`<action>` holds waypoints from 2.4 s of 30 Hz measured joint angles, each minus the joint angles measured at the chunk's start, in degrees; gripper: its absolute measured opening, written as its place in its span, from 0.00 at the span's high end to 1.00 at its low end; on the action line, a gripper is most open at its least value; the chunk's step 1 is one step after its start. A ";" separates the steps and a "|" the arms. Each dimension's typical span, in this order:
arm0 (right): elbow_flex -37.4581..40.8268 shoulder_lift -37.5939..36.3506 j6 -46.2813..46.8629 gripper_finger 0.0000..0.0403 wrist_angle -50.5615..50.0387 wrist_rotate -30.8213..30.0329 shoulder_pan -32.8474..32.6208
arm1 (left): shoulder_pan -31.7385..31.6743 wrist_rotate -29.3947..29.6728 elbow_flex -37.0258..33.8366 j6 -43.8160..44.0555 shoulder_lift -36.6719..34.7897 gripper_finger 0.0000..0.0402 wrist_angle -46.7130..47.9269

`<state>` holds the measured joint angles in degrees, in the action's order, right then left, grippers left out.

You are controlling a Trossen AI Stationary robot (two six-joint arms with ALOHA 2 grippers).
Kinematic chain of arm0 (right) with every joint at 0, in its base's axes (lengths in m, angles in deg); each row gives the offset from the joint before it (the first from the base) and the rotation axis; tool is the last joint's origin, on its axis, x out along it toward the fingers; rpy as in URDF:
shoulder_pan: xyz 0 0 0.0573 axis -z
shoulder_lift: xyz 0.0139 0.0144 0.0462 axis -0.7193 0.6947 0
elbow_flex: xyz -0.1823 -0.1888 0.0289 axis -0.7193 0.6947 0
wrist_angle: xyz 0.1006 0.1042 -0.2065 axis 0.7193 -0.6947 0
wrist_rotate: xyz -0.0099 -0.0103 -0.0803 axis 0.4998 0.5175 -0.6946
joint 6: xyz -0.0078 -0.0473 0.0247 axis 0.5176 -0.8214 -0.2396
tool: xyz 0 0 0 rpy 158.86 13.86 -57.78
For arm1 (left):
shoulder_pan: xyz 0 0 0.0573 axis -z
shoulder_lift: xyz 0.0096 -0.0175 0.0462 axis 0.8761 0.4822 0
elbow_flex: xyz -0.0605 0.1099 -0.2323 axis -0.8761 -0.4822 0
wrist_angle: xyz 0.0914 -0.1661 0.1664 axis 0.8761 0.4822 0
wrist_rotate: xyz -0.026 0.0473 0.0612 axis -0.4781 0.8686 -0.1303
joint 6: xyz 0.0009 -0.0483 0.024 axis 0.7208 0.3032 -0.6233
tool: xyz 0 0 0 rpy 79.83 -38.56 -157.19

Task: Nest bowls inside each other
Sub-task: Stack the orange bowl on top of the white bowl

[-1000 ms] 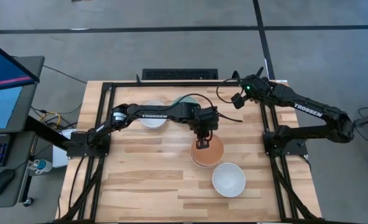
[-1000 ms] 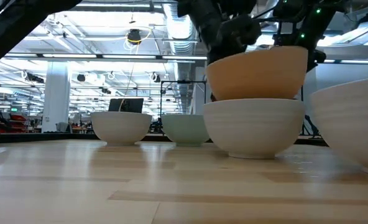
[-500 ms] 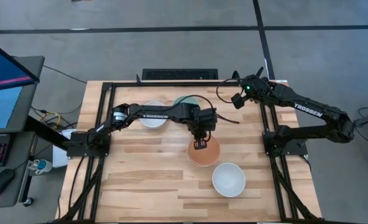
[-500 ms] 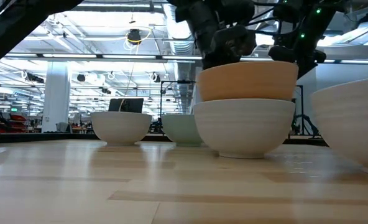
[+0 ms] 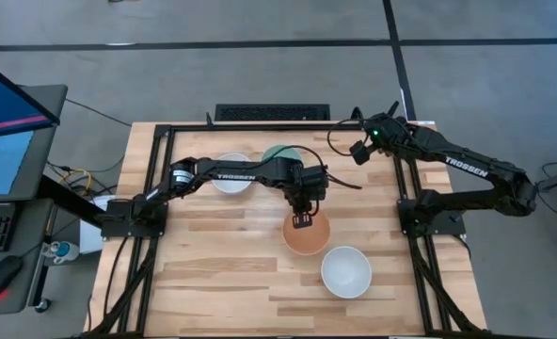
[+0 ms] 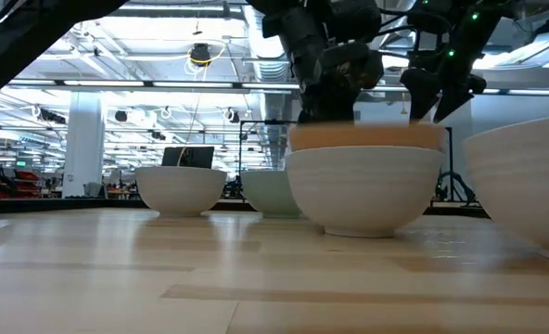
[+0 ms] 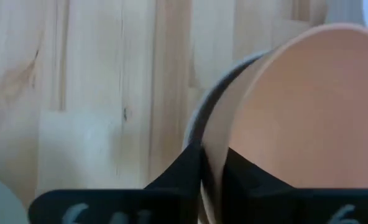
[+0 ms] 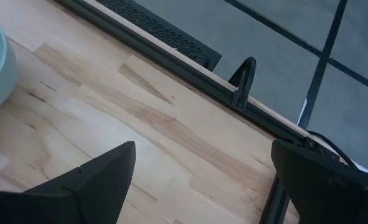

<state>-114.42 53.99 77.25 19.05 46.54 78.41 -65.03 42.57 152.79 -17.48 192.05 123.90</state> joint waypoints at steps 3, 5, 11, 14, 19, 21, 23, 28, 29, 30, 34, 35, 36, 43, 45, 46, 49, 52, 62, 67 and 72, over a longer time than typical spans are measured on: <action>-0.02 0.00 -0.25 0.01 0.00 0.00 -0.01 | 0.00 0.78 -0.11 0.54 0.02 0.88 0.34; -0.02 0.00 -0.27 0.01 0.00 0.00 -0.01 | 0.00 0.79 -0.09 0.96 0.02 0.84 0.25; -0.02 0.00 -0.79 0.01 0.02 -0.01 0.12 | 0.00 -0.88 -0.09 2.46 0.02 0.78 0.46; 0.00 0.00 -1.34 0.01 0.02 0.02 0.83 | 0.03 -1.41 -0.09 2.38 0.02 0.79 0.57; -0.01 0.00 -1.32 0.01 0.00 0.15 1.50 | 0.11 -1.37 -0.09 1.64 0.02 0.90 0.30; 0.00 0.00 -1.37 0.01 0.00 0.48 1.50 | -0.07 -1.27 -0.09 1.20 0.02 0.95 0.43; 0.00 0.00 -1.32 0.01 0.00 1.78 1.50 | -0.35 -1.60 -0.09 1.15 0.02 0.98 0.34; 0.00 0.00 -1.30 0.01 0.00 3.23 1.37 | -1.03 -1.77 -3.04 2.56 0.07 0.97 -1.68; 0.00 0.00 -1.30 0.01 0.00 3.23 1.39 | -1.03 -1.93 -3.15 2.69 0.07 0.96 -1.63; 0.00 0.00 -1.30 0.01 0.00 3.21 1.39 | -1.03 -2.03 -3.17 2.69 0.04 0.96 -2.00; -0.01 0.01 -1.28 0.01 0.00 3.35 1.44 | -0.79 -3.03 -3.30 3.03 0.04 0.96 -2.05; -0.02 0.02 -1.26 0.01 0.00 3.66 1.44 | -0.78 -3.90 -3.30 3.35 0.04 0.96 -2.21; -0.02 0.02 -1.19 0.01 -0.02 4.27 1.46 | -0.74 -4.76 -3.30 3.67 0.04 0.96 -2.40; -0.01 0.02 -1.33 0.01 0.02 5.65 1.50 | -0.59 -5.18 -2.76 5.03 -0.32 0.88 -4.43; 0.00 0.02 -1.37 0.01 0.02 4.11 1.48 | -0.62 -3.88 -1.78 4.84 -0.44 0.83 -4.38; 0.00 0.02 -1.39 0.01 0.02 3.63 1.48 | -0.69 -3.02 -1.24 4.53 -0.48 0.80 -3.73; 0.00 0.02 -1.70 0.01 0.01 3.46 1.48 | -0.86 -1.50 0.07 4.83 -0.48 0.70 -1.02; -0.02 0.02 -1.80 0.01 -0.10 6.87 1.47 | -0.91 -1.72 2.59 5.40 -0.48 0.61 3.29; 7.51 -5.48 2.80 0.01 -1.01 2.14 -9.80 | 0.66 10.55 15.41 0.73 -2.23 0.52 9.62; 14.39 -16.19 13.80 0.01 -1.45 3.24 -23.75 | 0.65 15.02 12.33 1.82 -8.58 0.56 8.82; 18.61 -15.62 23.72 0.01 3.58 7.90 -32.91 | 0.64 19.89 10.54 2.78 -13.38 0.59 8.38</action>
<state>-95.81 38.38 100.96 22.63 54.44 45.50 -64.39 62.46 163.33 -14.70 178.67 132.29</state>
